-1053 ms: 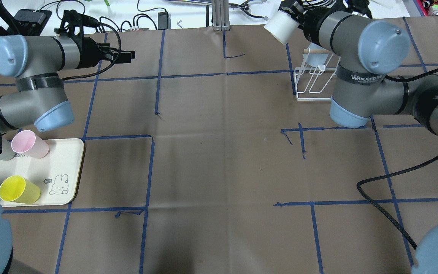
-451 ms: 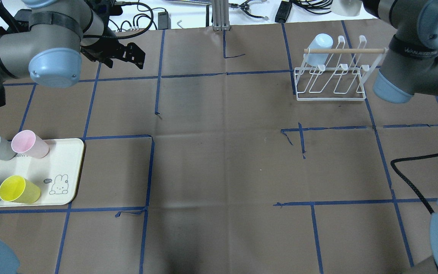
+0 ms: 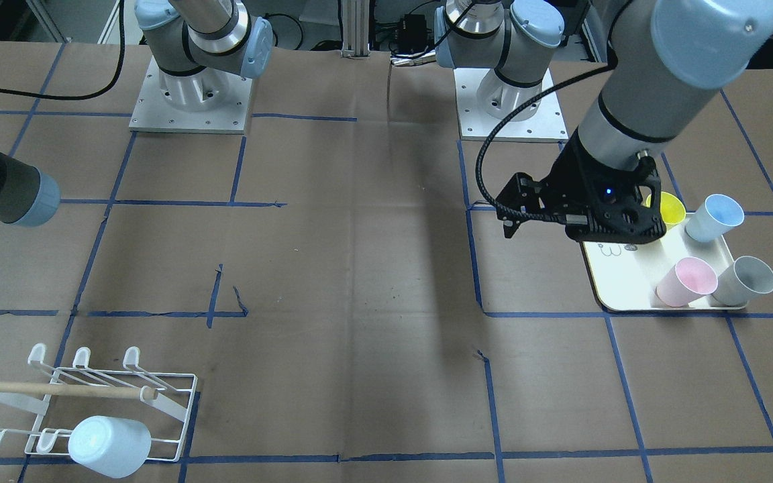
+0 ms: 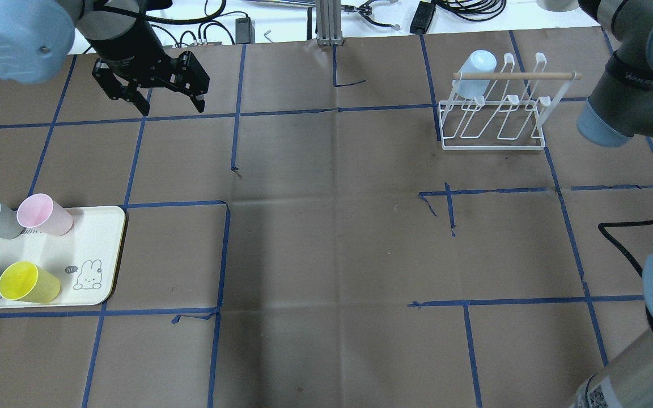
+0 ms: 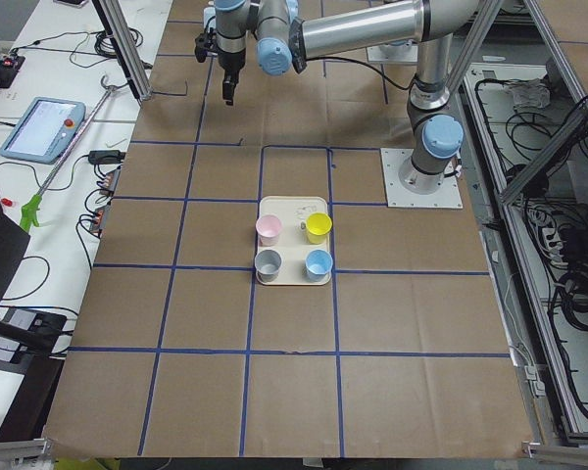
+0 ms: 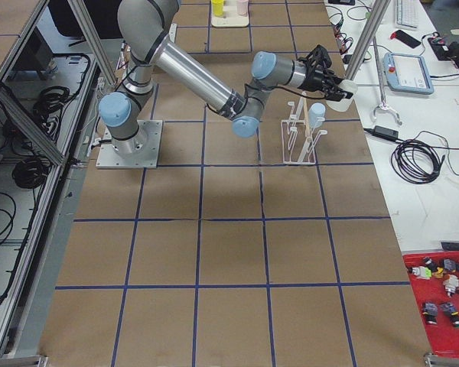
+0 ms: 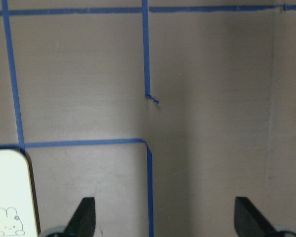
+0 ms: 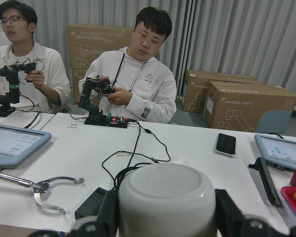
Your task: Transfer IKEA cup to right arm and place on rack
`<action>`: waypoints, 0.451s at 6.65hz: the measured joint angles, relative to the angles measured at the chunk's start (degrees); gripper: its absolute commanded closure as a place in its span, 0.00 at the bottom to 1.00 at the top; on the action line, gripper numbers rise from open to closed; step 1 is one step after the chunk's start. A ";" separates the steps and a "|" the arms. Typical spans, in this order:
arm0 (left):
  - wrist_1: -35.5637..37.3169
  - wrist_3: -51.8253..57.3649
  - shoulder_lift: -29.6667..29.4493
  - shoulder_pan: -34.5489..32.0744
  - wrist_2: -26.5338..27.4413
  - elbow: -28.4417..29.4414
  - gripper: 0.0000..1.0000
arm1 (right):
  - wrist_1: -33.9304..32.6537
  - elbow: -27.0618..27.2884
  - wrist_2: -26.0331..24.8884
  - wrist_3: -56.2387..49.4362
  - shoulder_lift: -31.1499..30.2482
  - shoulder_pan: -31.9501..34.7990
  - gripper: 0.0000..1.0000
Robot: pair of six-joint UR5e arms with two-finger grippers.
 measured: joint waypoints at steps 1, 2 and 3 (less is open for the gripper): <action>-2.17 -1.04 1.50 -1.21 1.38 -0.35 0.01 | -3.61 0.61 0.14 -0.11 2.09 -0.79 0.96; -2.57 -1.17 2.47 -2.01 2.86 -1.65 0.01 | -6.25 1.45 0.19 -0.14 3.87 -1.27 0.96; -1.54 -0.95 3.50 -2.18 3.45 -3.52 0.01 | -8.02 2.17 0.21 -0.05 5.02 -1.55 0.96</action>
